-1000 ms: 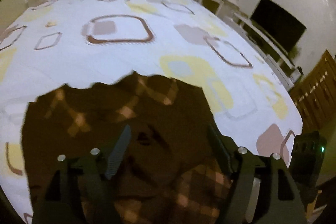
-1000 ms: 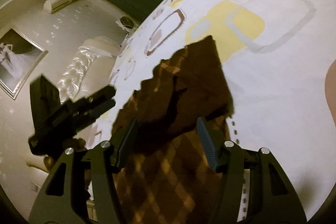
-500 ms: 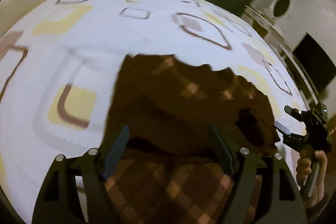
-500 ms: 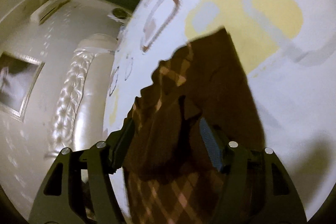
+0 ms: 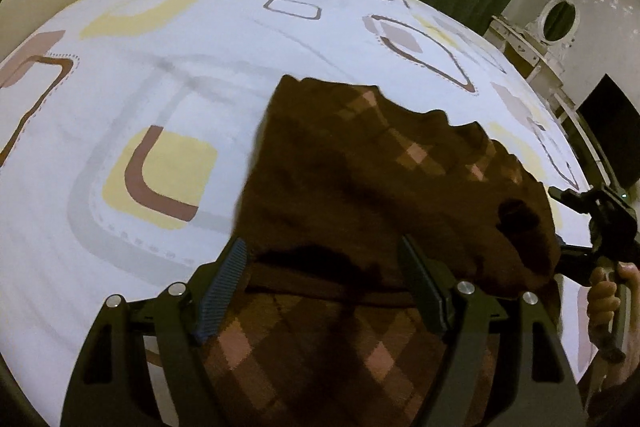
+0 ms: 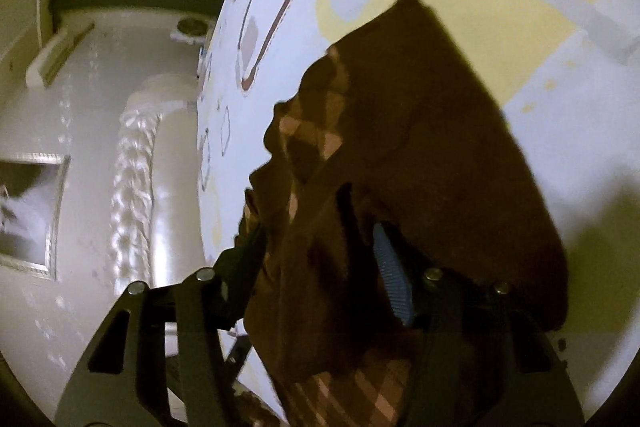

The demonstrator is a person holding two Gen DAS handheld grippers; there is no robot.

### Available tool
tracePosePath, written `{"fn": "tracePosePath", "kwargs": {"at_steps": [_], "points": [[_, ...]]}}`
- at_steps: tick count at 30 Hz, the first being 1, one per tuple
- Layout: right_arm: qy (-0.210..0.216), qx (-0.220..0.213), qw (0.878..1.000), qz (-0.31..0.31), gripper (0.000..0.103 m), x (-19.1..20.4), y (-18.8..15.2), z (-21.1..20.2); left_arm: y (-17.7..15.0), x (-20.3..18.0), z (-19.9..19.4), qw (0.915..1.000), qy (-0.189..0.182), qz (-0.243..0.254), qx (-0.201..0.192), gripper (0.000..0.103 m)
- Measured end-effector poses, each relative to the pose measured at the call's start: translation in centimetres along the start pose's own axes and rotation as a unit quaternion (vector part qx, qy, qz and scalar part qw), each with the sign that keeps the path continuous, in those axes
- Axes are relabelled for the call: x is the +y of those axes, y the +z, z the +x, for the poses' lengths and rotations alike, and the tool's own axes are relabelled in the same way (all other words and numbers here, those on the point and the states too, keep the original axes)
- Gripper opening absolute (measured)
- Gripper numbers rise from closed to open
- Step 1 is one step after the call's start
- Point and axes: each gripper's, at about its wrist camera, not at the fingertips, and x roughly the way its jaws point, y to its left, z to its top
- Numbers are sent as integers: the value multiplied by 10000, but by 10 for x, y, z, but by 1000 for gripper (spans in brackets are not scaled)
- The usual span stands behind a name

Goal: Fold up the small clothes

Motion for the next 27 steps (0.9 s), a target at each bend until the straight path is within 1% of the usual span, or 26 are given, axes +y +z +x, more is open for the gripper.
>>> {"fn": "tracePosePath", "kwargs": {"at_steps": [1,2,3,4,6,8,10,13,14,17,19,21,22,23,25,26,27], "points": [[-47,-6,10000,-29,50,1,1,2,0,2,2,10000,3,-45,27,77],[-79,15,10000,-50,41,1,3,4,-1,5,3,9999,12,-107,59,77],[-133,84,9998,-125,18,2,5,8,-1,8,5,9998,32,-181,84,77],[-199,156,9995,-181,11,2,7,13,-2,10,6,9997,28,-224,100,77],[-282,158,9992,-239,11,4,9,17,-3,13,6,9995,17,-282,129,77],[-161,47,9991,-394,11,11,8,12,-4,14,5,9996,42,-260,130,77],[59,-242,9970,-732,10,27,2,-3,-5,16,6,9995,71,-257,157,77],[458,-691,9882,-1286,10,47,-13,-33,-6,18,9,9993,75,-307,183,77],[507,-793,9856,-1403,10,49,-18,-40,-6,18,10,9993,66,-325,186,77],[499,-1179,9742,-1857,9,45,-37,-67,-7,18,10,9992,47,-343,178,77],[235,-1342,9694,-2041,9,33,-46,-78,-7,19,10,9992,1,-360,189,77],[-68,-1326,9700,-2035,9,14,-48,-79,-7,21,7,9989,-80,-418,208,77],[-223,-1258,9731,-1915,10,1,-47,-78,-6,21,7,9986,-117,-466,220,77],[-243,-1170,9777,-1726,12,-12,-45,-78,-6,23,4,9981,-190,-542,235,77],[-146,-1086,9837,-1423,13,-28,-43,-80,-5,26,-1,9966,-375,-692,246,77],[-157,-1111,9841,-1376,15,-32,-43,-83,-5,26,-4,9960,-437,-734,244,77],[-147,-1128,9839,-1378,21,-32,-44,-82,-4,25,-8,9954,-522,-775,222,77]]}}
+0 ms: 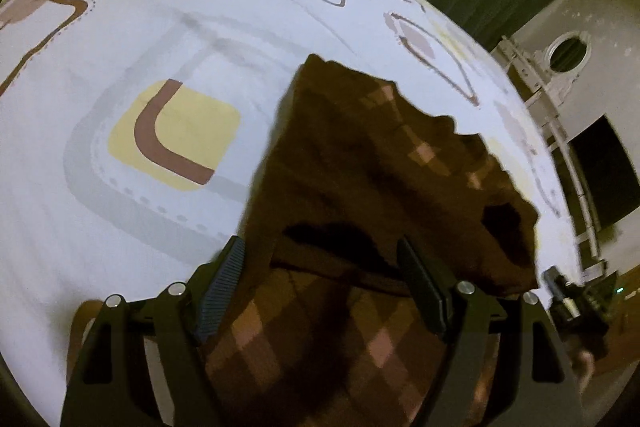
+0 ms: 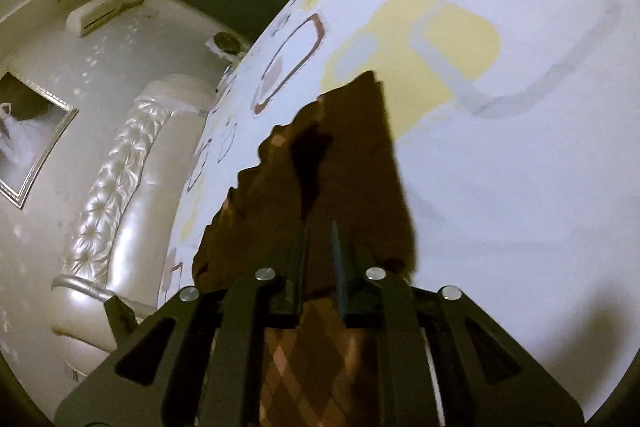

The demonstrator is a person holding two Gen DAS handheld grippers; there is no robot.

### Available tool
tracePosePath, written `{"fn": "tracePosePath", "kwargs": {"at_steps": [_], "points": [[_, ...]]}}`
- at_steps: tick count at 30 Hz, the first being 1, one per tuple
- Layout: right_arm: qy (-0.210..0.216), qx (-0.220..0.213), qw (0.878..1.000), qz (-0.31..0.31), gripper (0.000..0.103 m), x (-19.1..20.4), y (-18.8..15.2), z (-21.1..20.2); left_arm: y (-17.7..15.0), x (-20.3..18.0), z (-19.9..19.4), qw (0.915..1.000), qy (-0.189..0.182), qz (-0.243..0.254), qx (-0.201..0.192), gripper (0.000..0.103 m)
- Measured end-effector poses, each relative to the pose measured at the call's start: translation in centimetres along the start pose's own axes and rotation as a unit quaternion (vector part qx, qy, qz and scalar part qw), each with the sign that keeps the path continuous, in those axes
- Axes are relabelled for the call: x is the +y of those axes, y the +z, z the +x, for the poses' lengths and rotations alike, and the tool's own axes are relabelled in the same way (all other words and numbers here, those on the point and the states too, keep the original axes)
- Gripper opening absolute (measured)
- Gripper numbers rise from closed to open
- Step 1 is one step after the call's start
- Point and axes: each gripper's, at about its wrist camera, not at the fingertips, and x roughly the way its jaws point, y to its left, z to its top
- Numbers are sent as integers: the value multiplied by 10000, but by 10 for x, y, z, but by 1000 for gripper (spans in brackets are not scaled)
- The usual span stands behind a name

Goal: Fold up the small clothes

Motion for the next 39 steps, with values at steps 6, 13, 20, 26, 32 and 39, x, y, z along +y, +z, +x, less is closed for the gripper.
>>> {"fn": "tracePosePath", "kwargs": {"at_steps": [6,13,20,26,32,39], "points": [[122,-1,9999,15,39,8,5,4,7,-12,2,10000,-82,-37,-18,80],[217,109,9997,11,46,16,8,13,11,3,12,9969,-197,-741,174,80],[353,188,9975,582,47,13,41,28,3,-18,-24,9975,-263,-650,51,80],[568,434,9844,1608,47,-6,67,65,13,-15,10,9963,-166,-788,286,80],[156,833,9830,1626,29,-6,79,106,18,-11,22,9956,-104,-885,273,80],[380,252,9953,857,7,23,76,70,21,-6,23,9949,-153,-957,273,80]]}}
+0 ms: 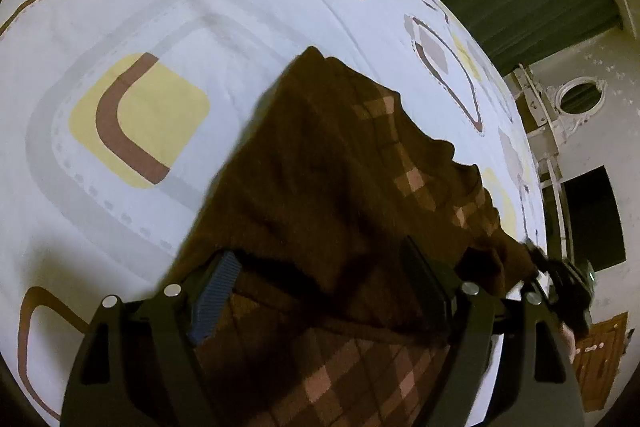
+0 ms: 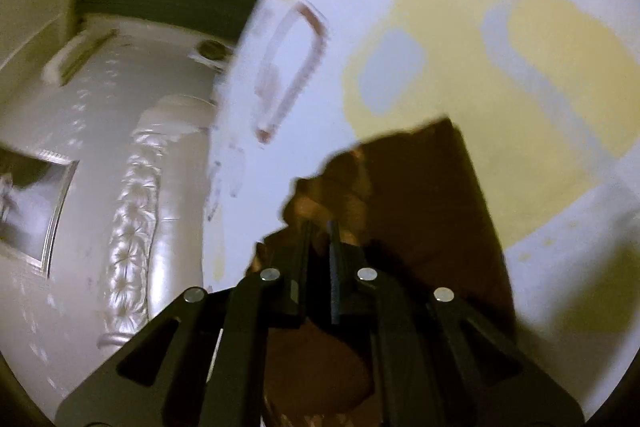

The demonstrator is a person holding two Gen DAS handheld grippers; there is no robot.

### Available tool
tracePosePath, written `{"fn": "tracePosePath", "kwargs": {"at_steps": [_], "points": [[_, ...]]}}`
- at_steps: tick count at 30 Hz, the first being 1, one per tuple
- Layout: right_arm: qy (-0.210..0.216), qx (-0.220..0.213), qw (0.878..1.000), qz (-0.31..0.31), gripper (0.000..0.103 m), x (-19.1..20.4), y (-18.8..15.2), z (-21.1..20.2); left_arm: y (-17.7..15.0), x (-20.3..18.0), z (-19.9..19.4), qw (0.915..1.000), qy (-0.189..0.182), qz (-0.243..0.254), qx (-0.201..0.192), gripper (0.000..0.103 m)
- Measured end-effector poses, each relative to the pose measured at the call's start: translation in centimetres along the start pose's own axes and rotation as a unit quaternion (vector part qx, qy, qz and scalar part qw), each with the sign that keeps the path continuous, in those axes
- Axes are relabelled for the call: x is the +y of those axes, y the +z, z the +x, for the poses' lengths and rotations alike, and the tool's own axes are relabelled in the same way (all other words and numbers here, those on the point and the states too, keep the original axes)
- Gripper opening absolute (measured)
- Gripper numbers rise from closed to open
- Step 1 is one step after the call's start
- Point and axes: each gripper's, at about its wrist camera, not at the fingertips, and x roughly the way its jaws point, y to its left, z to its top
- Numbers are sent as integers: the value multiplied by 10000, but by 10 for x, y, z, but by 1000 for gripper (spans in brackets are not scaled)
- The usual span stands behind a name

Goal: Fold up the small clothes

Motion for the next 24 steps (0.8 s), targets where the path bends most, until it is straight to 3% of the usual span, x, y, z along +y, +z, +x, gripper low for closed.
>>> {"fn": "tracePosePath", "kwargs": {"at_steps": [5,8,11,13,16,19,24], "points": [[167,-535,9976,-395,7,-6,-31,-55,2,2,-1,10000,-39,-48,-46,80],[-168,-667,9963,-511,7,-27,-47,-70,2,3,-4,9999,-83,-91,-98,80],[-642,-316,9955,-623,14,-50,-58,-68,1,4,-7,9999,-86,-95,-112,80],[-643,-278,9961,-539,28,-59,-56,-76,0,3,-8,9999,-74,-86,-116,80],[-499,-687,9959,-296,47,-67,-42,-98,1,0,-10,9999,-94,-18,-136,80],[-320,-633,9974,-90,47,-70,-25,-94,4,-5,-8,9998,-95,7,-145,80],[-151,-262,9986,-432,47,-47,-8,-63,5,-9,-5,9999,-111,-11,-120,80]]}}
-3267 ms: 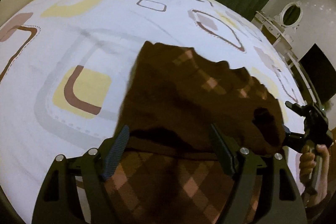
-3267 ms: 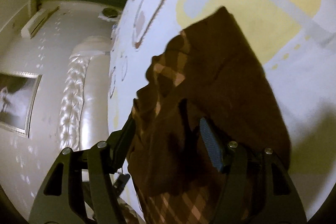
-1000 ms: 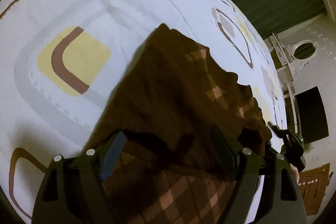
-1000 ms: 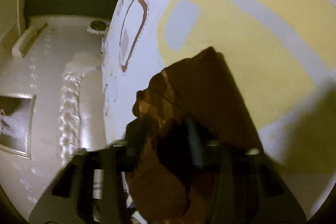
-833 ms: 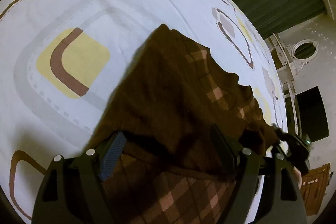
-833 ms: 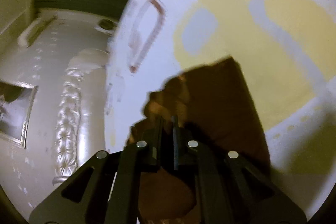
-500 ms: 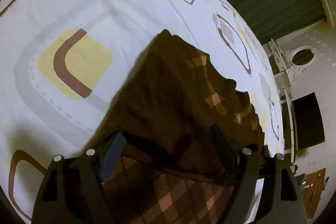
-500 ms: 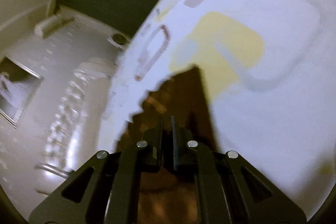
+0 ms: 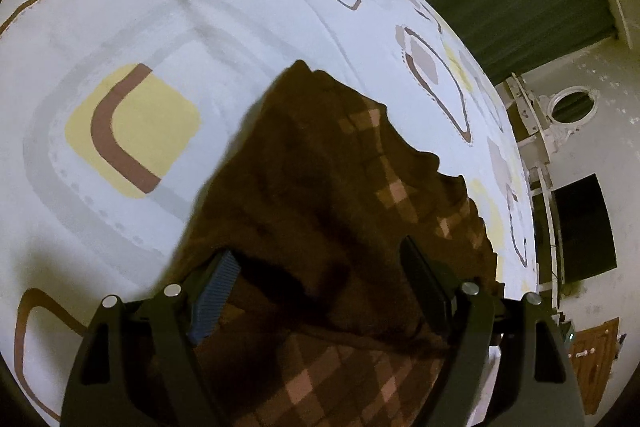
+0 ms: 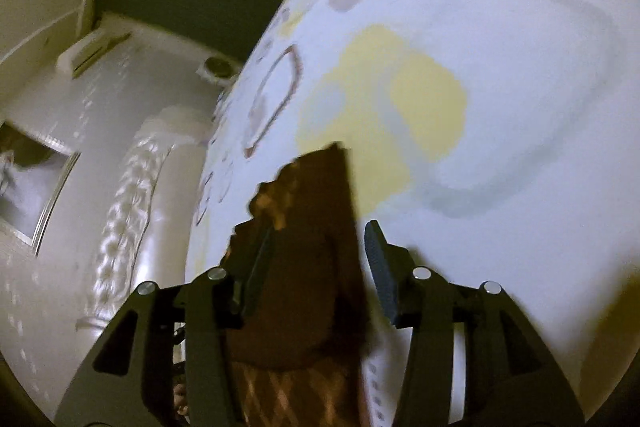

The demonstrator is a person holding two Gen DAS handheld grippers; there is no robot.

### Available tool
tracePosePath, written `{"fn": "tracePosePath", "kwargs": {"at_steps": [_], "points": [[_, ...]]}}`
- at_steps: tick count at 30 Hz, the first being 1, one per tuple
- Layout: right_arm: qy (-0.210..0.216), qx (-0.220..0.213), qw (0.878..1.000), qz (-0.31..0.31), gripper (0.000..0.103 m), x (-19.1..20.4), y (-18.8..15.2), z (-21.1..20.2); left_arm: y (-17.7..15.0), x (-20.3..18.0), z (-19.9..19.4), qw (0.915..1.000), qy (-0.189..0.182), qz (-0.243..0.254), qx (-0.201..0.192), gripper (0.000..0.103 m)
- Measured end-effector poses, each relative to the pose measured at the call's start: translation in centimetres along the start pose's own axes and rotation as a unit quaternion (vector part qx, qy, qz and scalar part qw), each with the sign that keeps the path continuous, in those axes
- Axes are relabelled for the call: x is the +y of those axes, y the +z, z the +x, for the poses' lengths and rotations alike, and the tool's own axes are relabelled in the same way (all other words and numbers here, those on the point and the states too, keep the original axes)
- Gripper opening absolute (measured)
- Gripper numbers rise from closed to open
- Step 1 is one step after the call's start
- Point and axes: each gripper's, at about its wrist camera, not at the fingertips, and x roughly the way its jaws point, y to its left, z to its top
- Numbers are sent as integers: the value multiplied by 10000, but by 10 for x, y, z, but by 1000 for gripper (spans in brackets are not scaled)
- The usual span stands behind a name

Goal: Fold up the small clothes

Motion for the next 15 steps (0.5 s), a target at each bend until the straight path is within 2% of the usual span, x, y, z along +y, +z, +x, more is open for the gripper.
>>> {"fn": "tracePosePath", "kwargs": {"at_steps": [3,9,11,12,15], "points": [[-31,321,9989,-346,47,14,8,26,-1,0,1,10000,3,10,25,80],[-502,855,9898,-1021,47,25,12,61,3,6,2,9999,-83,-139,23,80],[-581,956,9873,-1127,36,26,7,63,3,6,4,9999,-79,-134,25,80],[-651,1019,9858,-1167,22,26,6,62,3,7,4,9999,-72,-138,21,80],[-730,1091,9820,-1359,11,29,1,60,3,10,5,9998,-53,-191,-22,80]]}}
